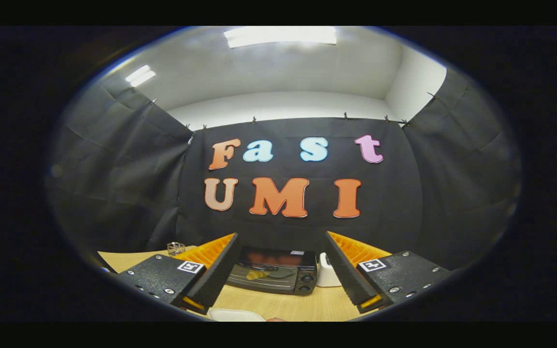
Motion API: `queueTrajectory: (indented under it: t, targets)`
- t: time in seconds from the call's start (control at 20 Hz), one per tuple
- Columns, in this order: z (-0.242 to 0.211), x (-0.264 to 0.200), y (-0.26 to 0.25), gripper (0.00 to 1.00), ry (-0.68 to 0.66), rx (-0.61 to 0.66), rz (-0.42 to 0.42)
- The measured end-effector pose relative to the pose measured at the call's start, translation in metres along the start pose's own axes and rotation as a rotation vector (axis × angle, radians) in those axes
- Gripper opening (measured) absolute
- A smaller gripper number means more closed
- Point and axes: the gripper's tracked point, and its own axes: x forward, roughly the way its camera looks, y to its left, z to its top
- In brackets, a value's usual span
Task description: Open the toaster oven, put the food inside, and close the toaster oven door.
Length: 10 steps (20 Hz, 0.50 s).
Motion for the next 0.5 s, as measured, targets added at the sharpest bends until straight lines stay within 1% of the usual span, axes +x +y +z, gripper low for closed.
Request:
queueTrajectory:
  t: [0.5]
  targets:
    - [-0.0086, 0.0068, 0.0065, 1.00, 0.011, 0.023, 0.007]
